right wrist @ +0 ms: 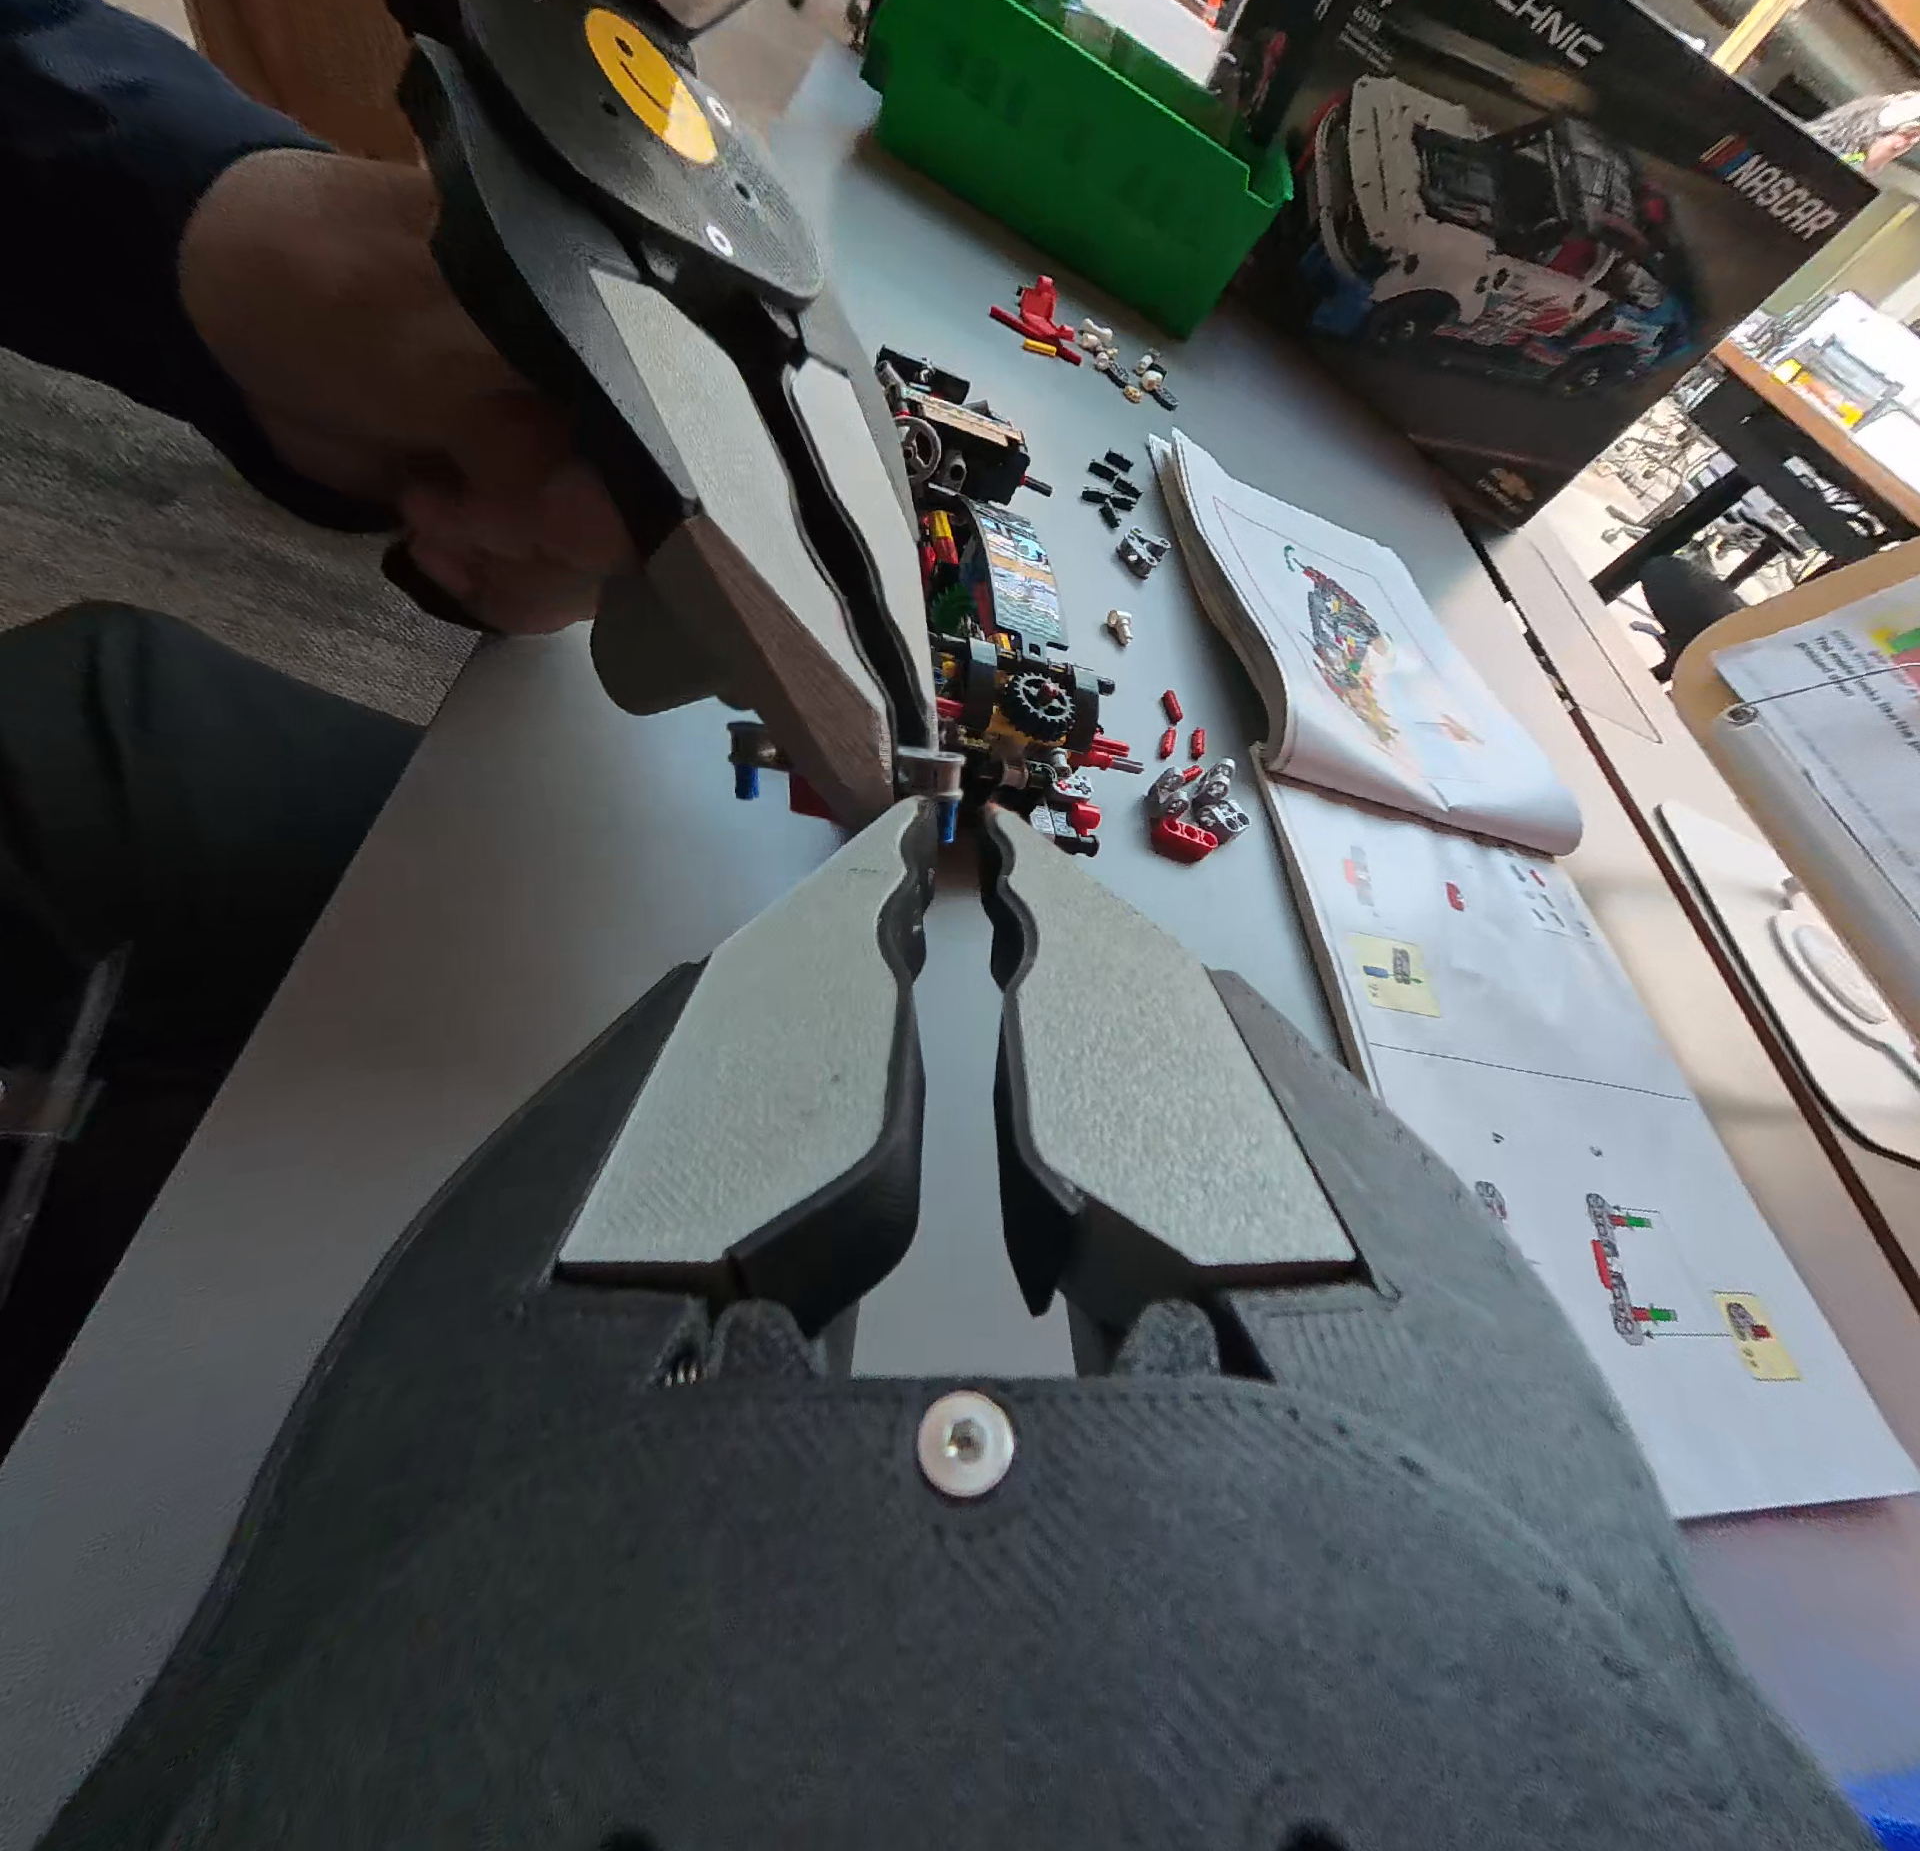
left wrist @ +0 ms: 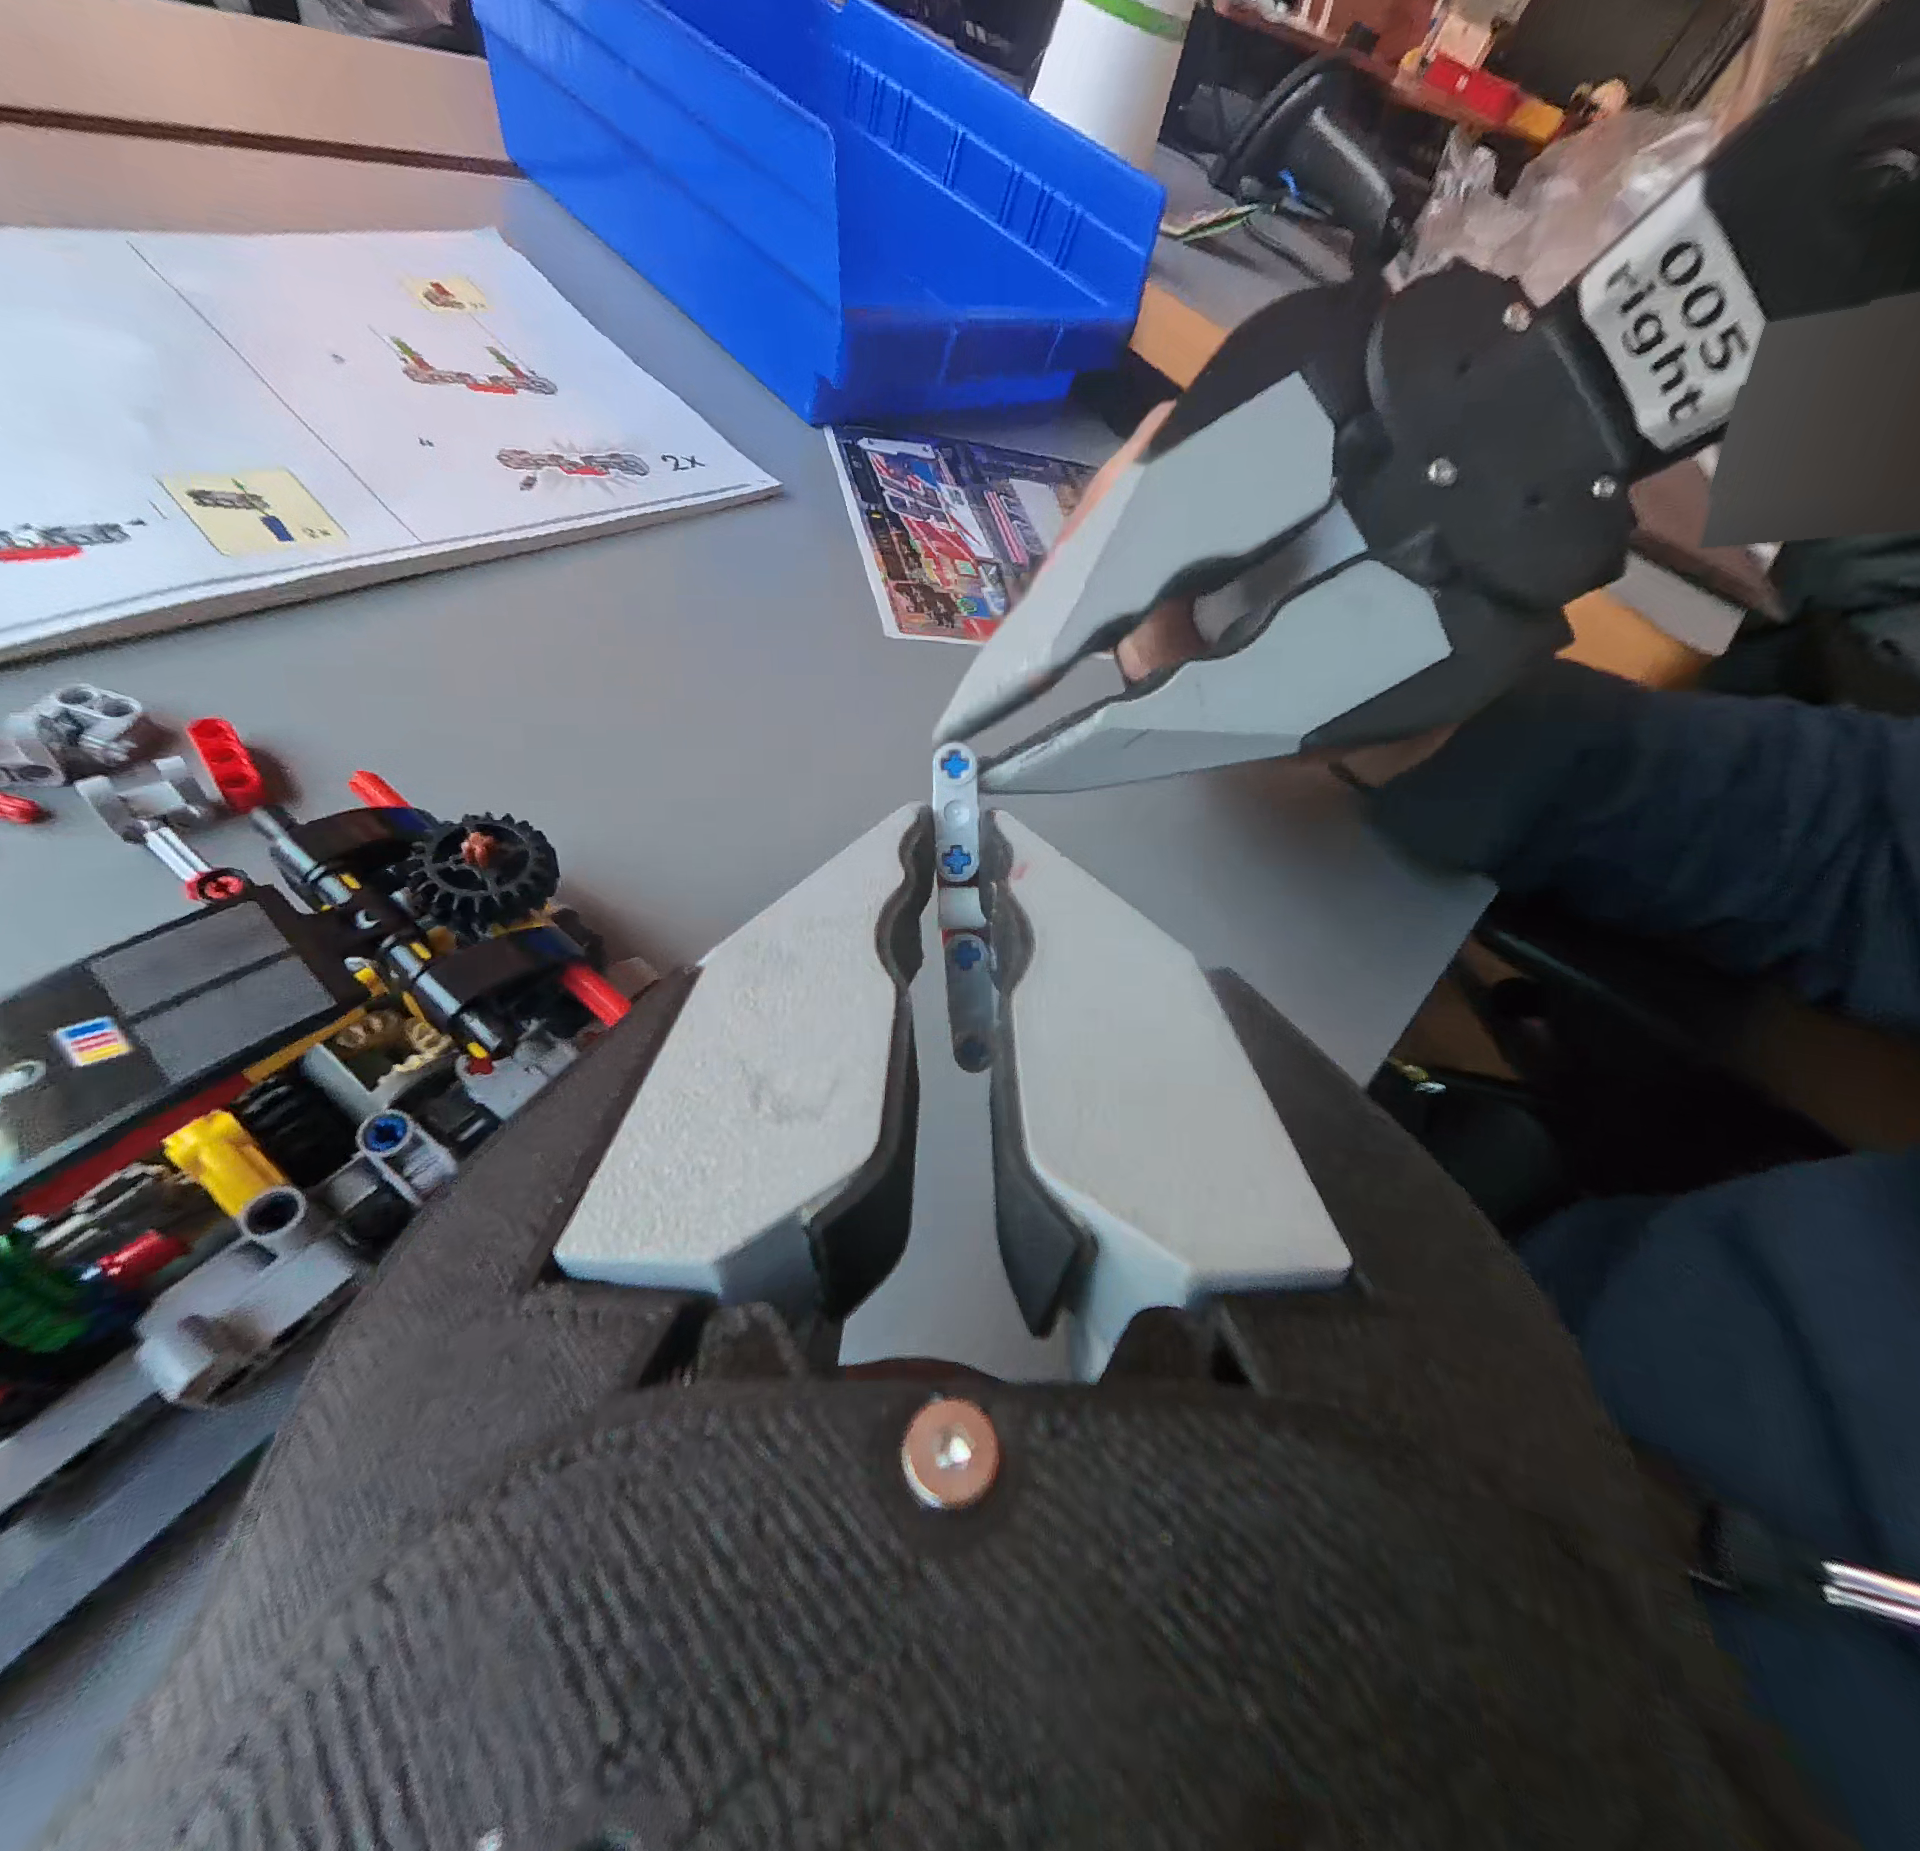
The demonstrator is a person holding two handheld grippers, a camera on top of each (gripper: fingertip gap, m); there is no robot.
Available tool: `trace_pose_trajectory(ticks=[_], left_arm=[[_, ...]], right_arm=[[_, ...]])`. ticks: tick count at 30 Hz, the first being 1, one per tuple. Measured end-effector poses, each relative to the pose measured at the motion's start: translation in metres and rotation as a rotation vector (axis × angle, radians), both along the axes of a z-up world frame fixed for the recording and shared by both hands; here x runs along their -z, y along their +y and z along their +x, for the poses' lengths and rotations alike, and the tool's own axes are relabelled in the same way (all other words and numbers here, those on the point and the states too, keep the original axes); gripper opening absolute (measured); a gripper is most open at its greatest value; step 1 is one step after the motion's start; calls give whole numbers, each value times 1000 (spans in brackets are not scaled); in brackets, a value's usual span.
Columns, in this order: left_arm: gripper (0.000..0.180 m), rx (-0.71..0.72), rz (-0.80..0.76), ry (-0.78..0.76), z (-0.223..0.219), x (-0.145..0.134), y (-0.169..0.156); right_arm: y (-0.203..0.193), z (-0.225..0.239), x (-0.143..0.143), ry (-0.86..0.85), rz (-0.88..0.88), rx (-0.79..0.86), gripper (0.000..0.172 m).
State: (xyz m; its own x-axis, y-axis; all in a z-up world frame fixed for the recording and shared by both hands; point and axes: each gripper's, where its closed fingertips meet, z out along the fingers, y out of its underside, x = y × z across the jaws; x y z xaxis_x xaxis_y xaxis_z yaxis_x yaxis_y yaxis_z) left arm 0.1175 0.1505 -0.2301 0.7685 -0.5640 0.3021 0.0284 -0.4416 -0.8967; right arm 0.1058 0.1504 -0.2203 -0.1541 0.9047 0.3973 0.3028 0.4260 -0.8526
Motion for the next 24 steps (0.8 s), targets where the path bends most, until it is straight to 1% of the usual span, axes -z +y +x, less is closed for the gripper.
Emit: trace_pose_trajectory(ticks=[7, 12, 15, 16, 18, 21, 23, 24], left_arm=[[5, 18, -99, -134, 3, 3, 0], [7, 50, -100, -149, 5, 1, -3], [13, 50, -84, -169, 3, -4, -3], [13, 44, -78, -162, 2, -4, -3], [6, 32, -61, -119, 0, -2, -2], [5, 10, -23, -36, -2, -1, -2], [5, -35, 43, 51, -4, -1, -1], [5, -57, 81, 85, -4, -2, -1]], right_arm=[[1, 1, 6, -38, 90, 16, 1], [1, 2, 6, -53, 95, 35, 0], [0, 3, 10, -76, 120, 36, 0], [0, 3, 12, -89, 123, 36, 0], [-1, 3, 13, -96, 139, 38, 0], [-1, 2, 13, -103, 143, 60, 0], [0, 0, 14, -118, 95, 78, 0], [1, -1, 14, -121, 44, 79, 0]])
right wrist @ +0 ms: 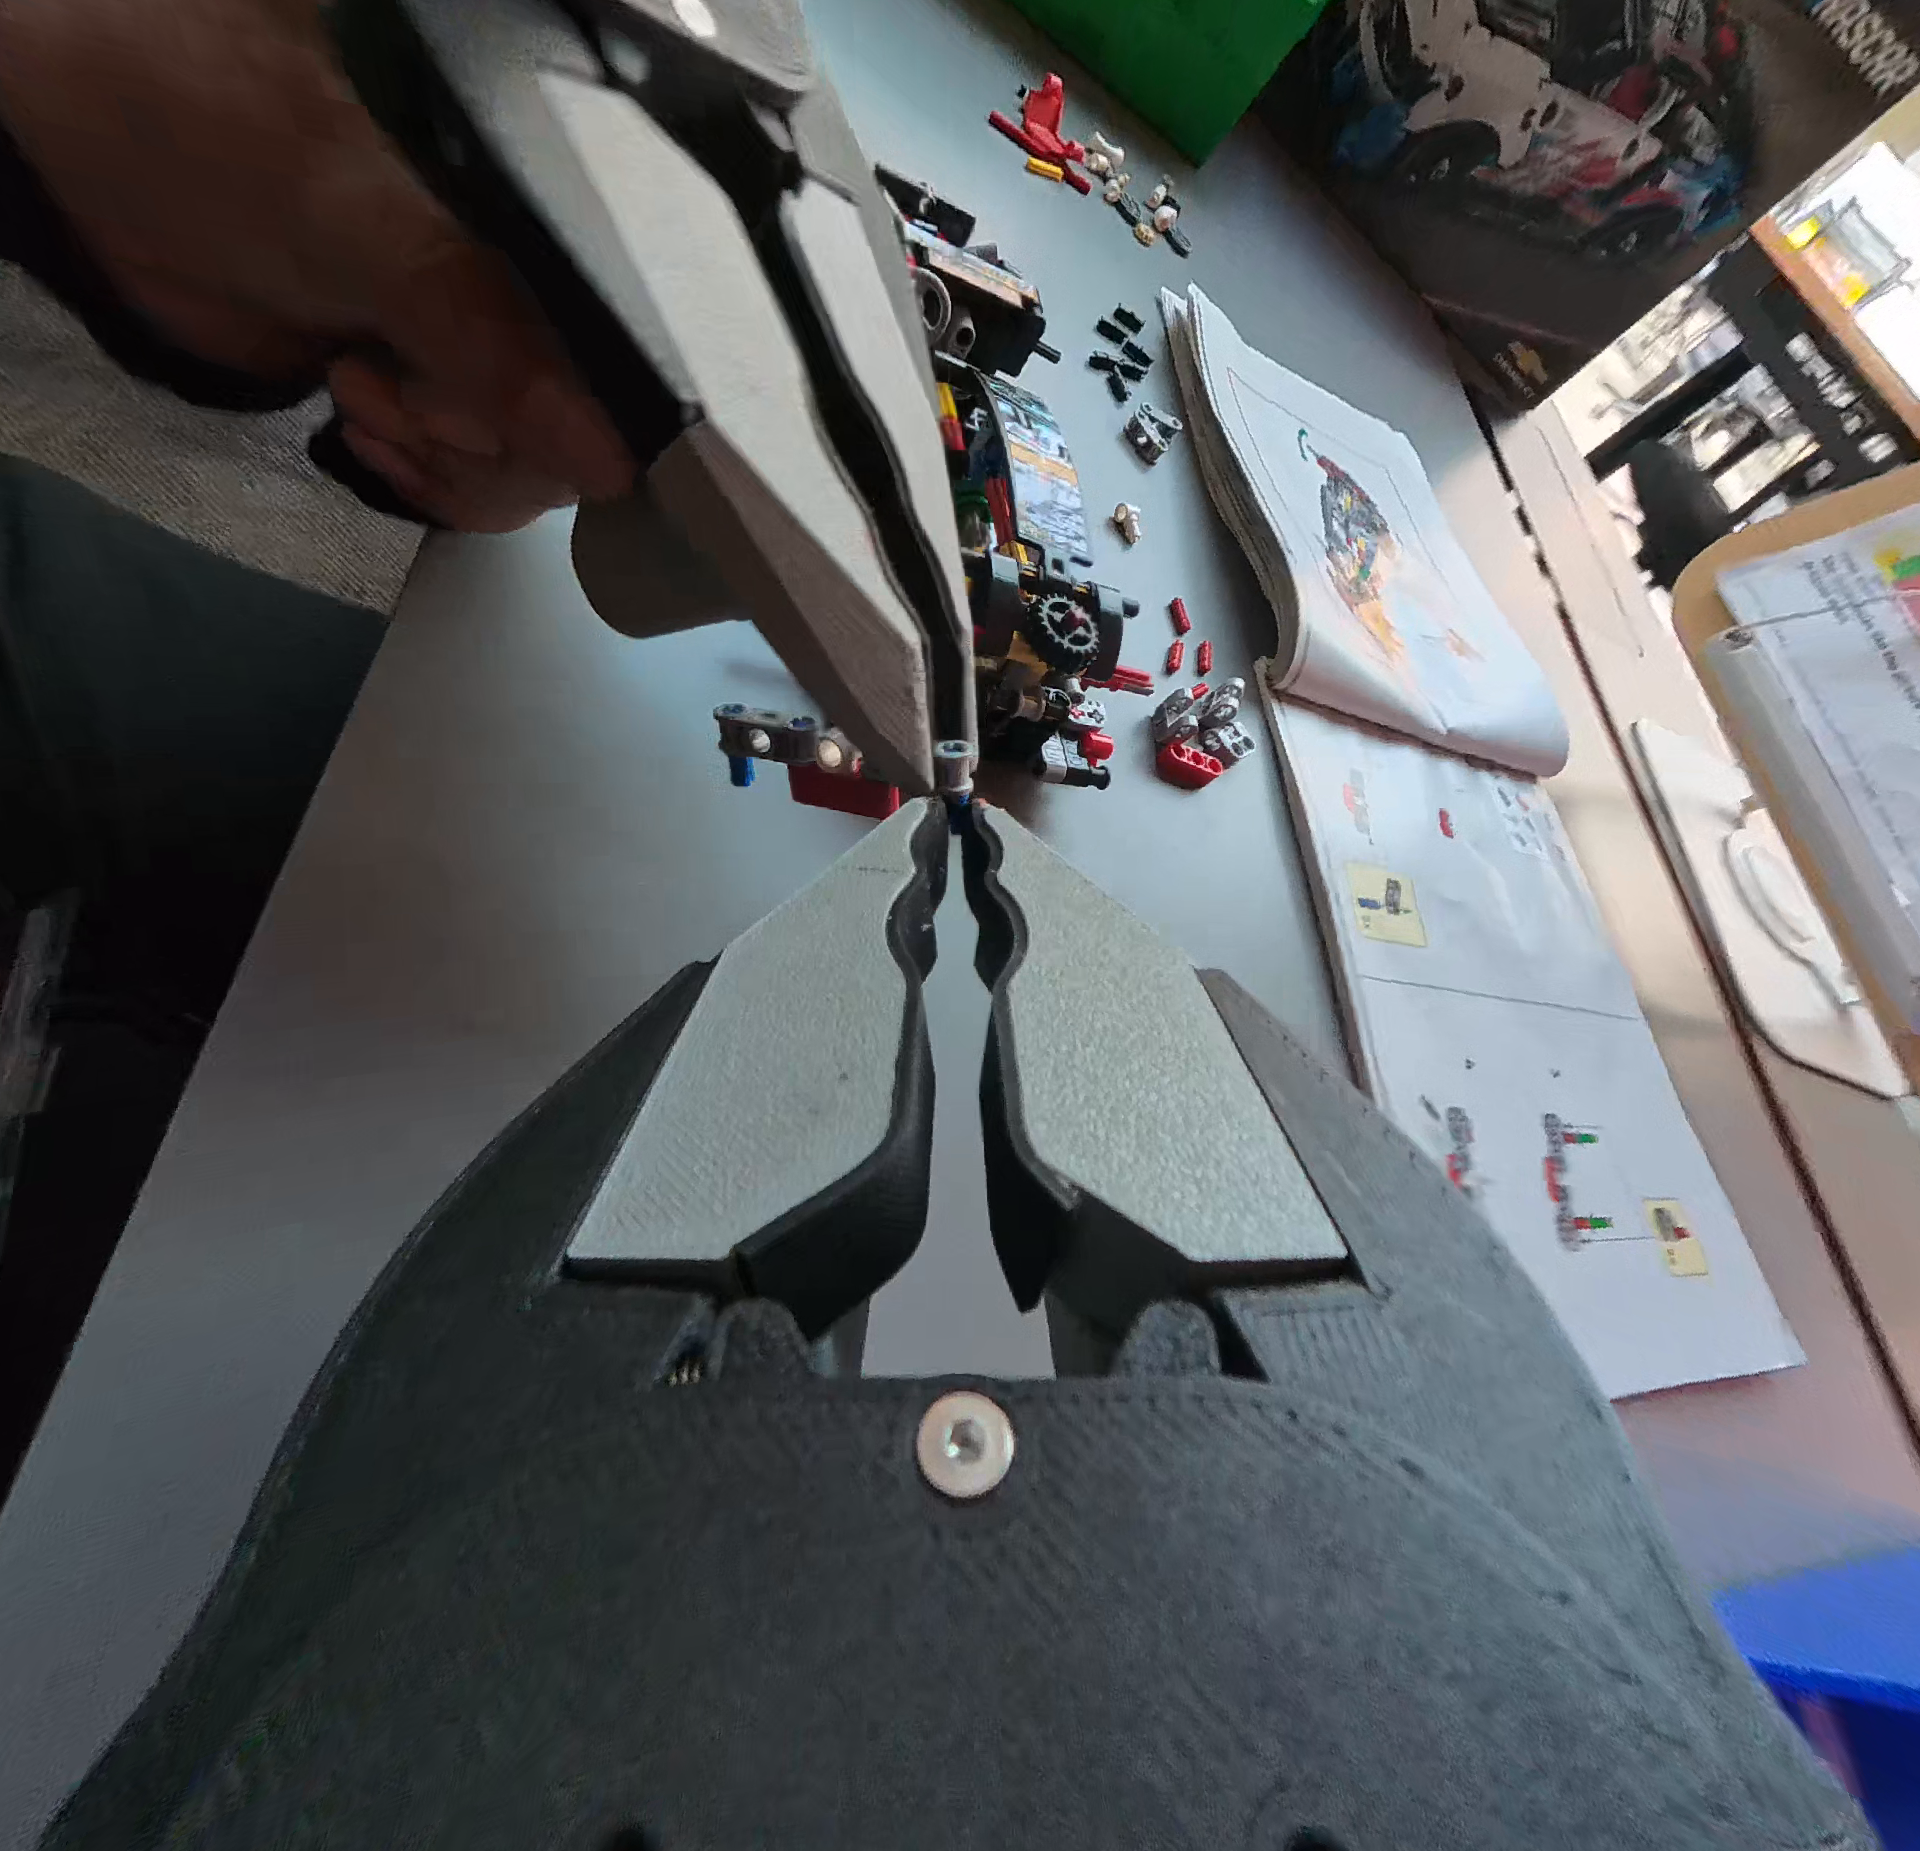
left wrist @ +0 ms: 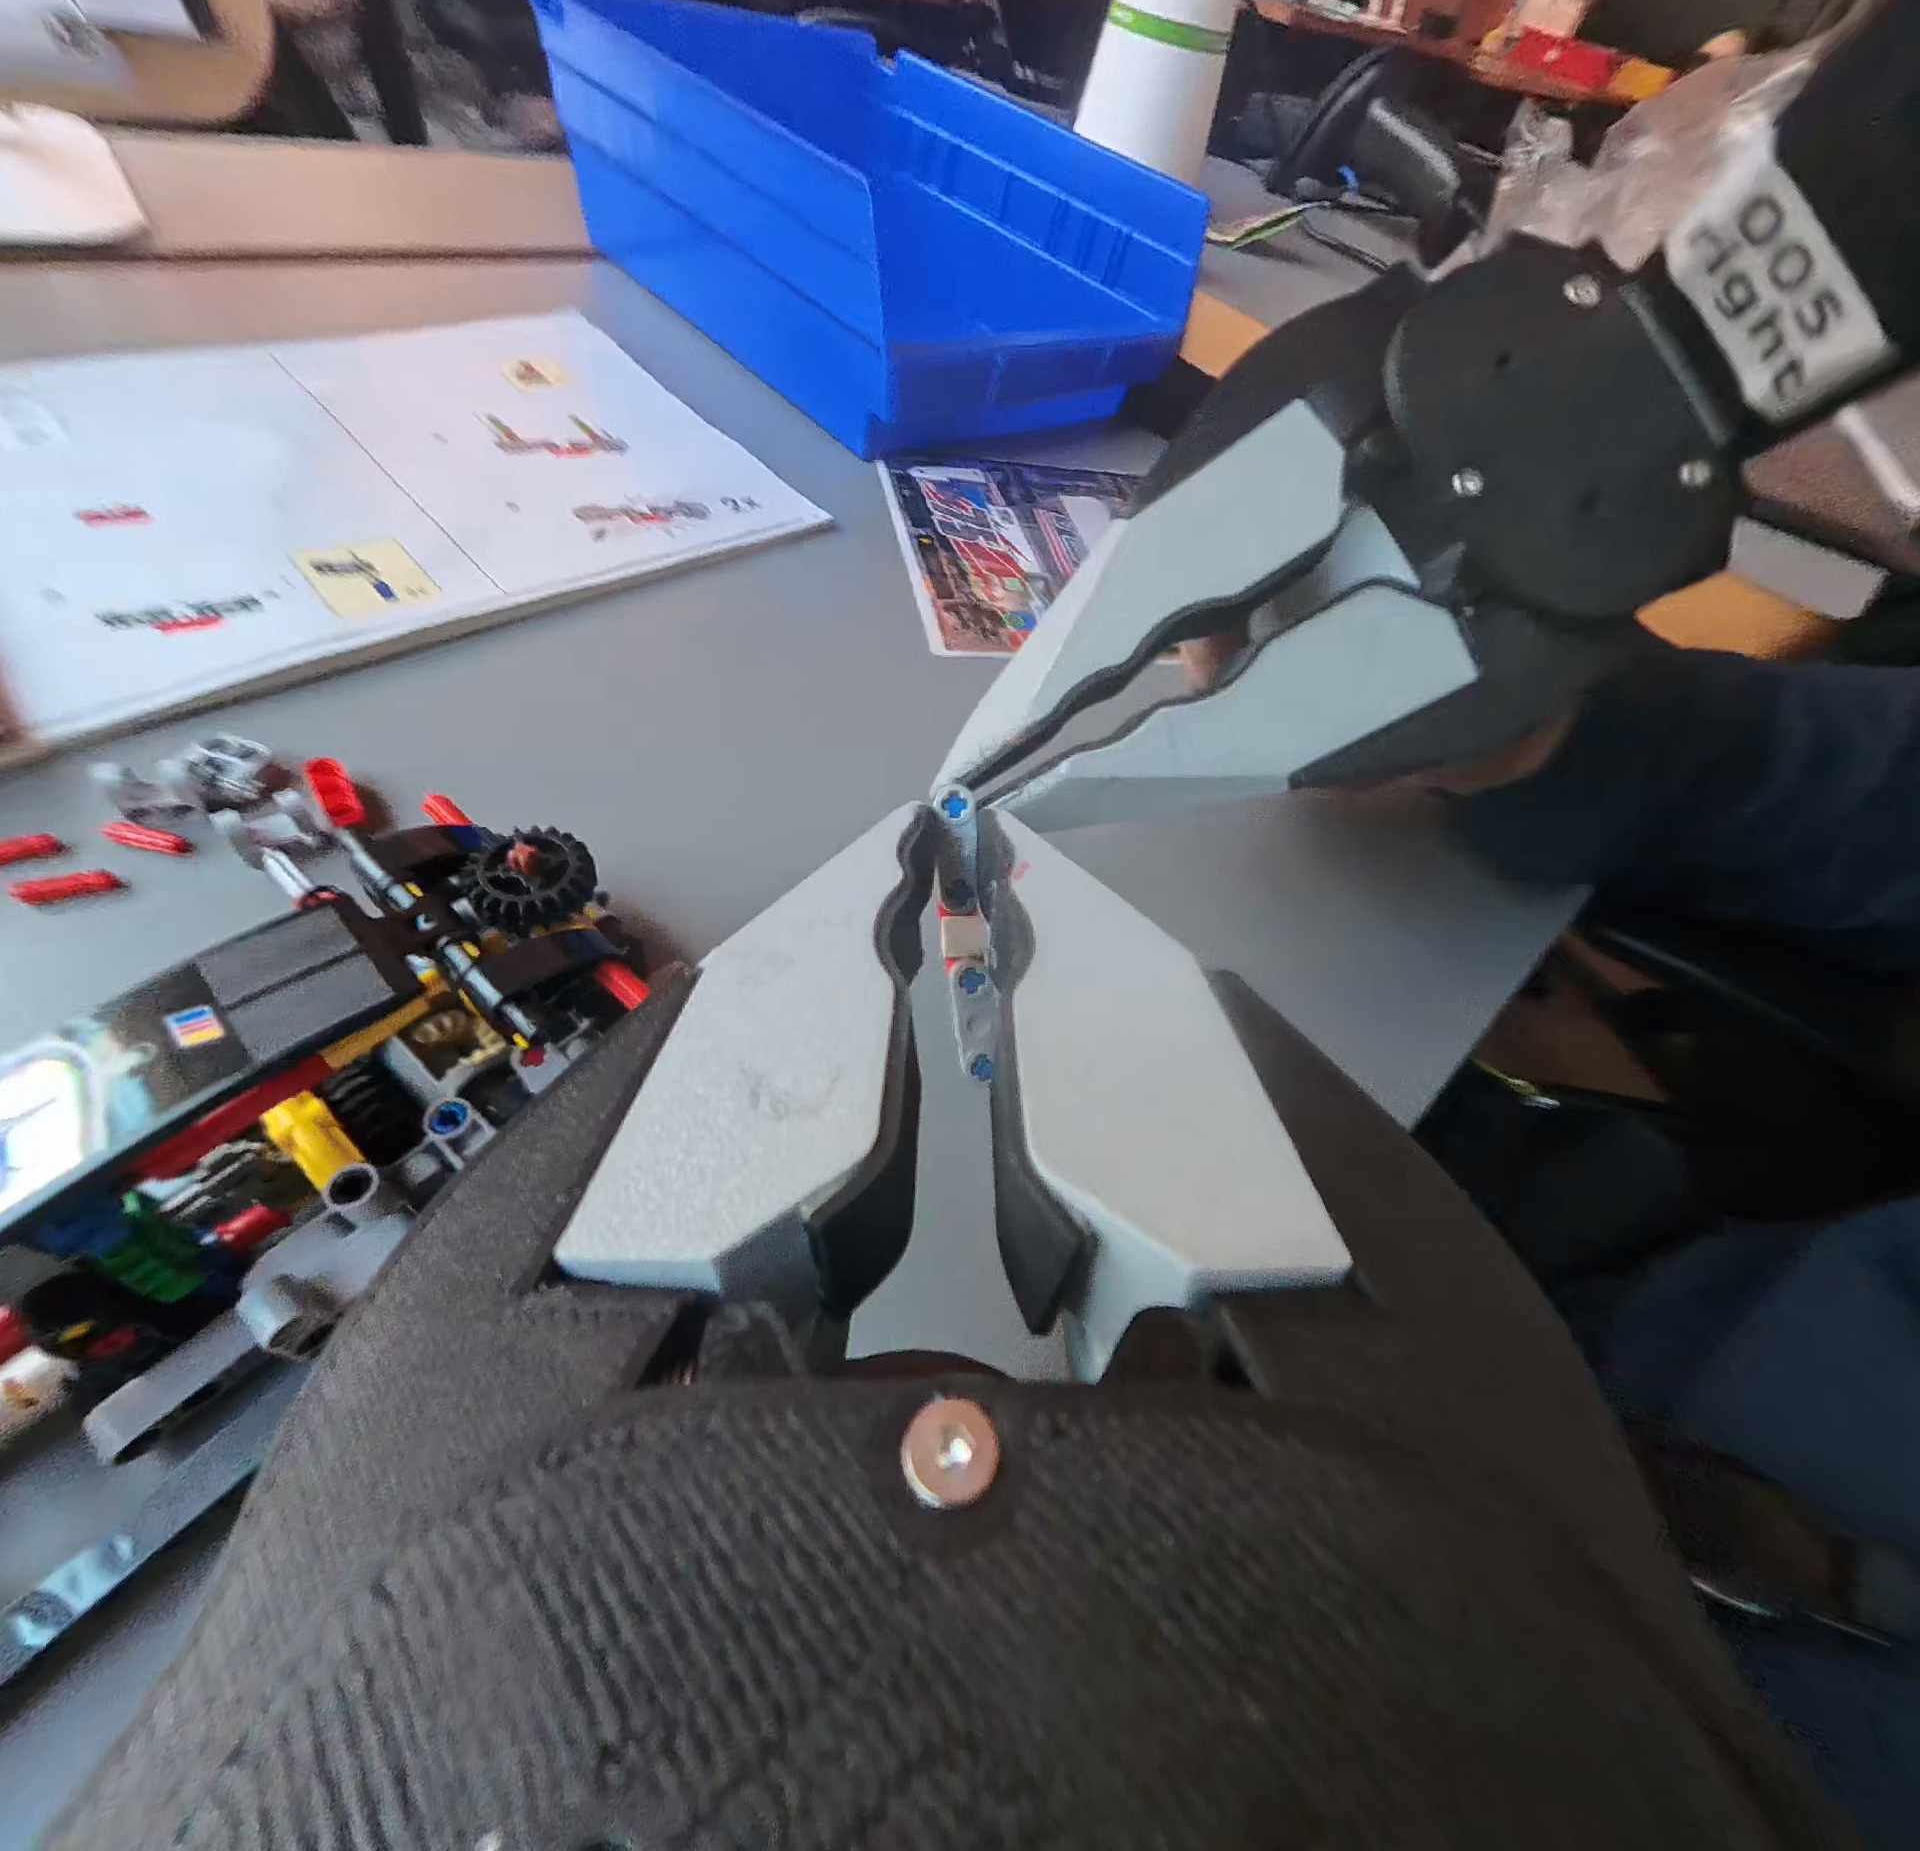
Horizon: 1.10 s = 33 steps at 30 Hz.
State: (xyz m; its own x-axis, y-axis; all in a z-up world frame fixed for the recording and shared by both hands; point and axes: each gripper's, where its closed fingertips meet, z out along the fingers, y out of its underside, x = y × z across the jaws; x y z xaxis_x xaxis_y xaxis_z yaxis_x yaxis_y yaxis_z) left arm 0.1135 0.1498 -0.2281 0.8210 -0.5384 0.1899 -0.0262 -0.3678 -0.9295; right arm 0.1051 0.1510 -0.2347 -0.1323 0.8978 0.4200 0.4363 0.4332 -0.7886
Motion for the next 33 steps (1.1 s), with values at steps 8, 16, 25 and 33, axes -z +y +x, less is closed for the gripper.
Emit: trace_pose_trajectory(ticks=[8, 16, 25, 33], left_arm=[[4, -99, 79, -7, -7, -8, 8], [4, -111, 70, -31, -9, -8, 9], [5, -150, 86, -171, -25, -23, 13], [5, -59, -33, -325, -22, -18, 11]], right_arm=[[5, -6, -2, 33, -283, 40, 1], [3, -6, 1, 31, -385, 6, 0], [6, -3, 17, -47, -285, 30, 0], [8, -8, 7, 50, -366, 12, 0]])
